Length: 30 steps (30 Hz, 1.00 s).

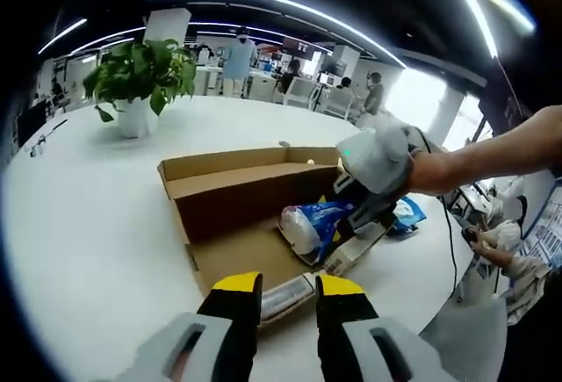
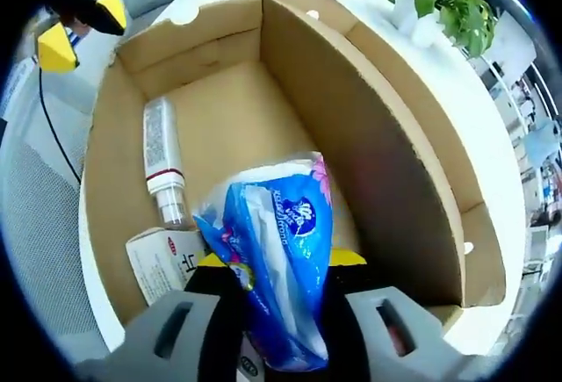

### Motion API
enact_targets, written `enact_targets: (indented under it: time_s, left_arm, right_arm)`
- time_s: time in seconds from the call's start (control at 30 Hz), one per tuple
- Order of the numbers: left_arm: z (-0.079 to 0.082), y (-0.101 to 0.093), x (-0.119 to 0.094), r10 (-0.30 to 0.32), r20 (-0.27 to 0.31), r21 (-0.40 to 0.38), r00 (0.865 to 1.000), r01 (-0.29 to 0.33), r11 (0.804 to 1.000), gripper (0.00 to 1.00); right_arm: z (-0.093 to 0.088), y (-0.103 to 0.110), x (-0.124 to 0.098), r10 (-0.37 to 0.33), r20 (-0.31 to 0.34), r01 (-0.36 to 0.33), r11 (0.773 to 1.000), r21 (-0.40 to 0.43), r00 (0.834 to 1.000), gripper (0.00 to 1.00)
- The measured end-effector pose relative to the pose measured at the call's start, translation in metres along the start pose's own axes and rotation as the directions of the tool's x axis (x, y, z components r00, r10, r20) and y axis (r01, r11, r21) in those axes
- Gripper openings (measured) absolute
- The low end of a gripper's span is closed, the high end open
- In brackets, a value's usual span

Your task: Operate the shoe box by opening the lid, removing the specified soft item, and placing it in the target area until the item is outside and the box remains undamaged.

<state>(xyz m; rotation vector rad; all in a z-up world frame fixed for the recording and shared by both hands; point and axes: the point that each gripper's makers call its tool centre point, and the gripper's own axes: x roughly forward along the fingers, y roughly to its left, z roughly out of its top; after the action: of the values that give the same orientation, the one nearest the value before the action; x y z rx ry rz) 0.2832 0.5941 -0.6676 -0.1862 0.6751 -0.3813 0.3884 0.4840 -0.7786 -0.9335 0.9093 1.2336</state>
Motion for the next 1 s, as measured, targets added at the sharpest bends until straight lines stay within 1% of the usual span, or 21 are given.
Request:
enact_targets:
  time_s: [0.2,0.3,0.53,0.73,0.8,1.0]
  left_arm:
    - [0.000,0.001,-0.002,0.002,0.005,-0.002,1.000,-0.002,1.000,0.24]
    - [0.000,0.001,-0.003,0.000,0.007,-0.004,1.000,0.000,1.000,0.24]
    - [0.001,-0.004,-0.004,-0.011,0.012,-0.003,1.000,0.011,1.000,0.24]
    - [0.001,-0.008,-0.006,-0.020,0.014,-0.003,1.000,0.020,1.000,0.24]
    - [0.002,-0.010,-0.007,-0.022,0.016,-0.005,1.000,0.022,1.000,0.24]
    - [0.001,-0.013,-0.008,-0.029,0.015,-0.001,0.999,0.029,1.000,0.24]
  right_arm:
    - [0.006,0.000,-0.012,-0.018,0.033,0.018,1.000,0.014,0.999,0.27]
    - [0.008,0.000,-0.017,-0.022,0.057,0.020,0.999,0.039,0.998,0.27]
    - [0.013,0.002,-0.029,-0.044,0.082,0.042,0.999,0.023,0.996,0.26]
    - [0.017,0.001,-0.043,-0.069,0.116,0.065,0.997,0.035,0.991,0.26]
    - [0.018,0.000,-0.049,-0.080,0.130,0.074,0.996,0.045,0.988,0.26]
    - [0.024,-0.004,-0.062,-0.106,0.181,0.086,0.990,0.113,0.978,0.25]
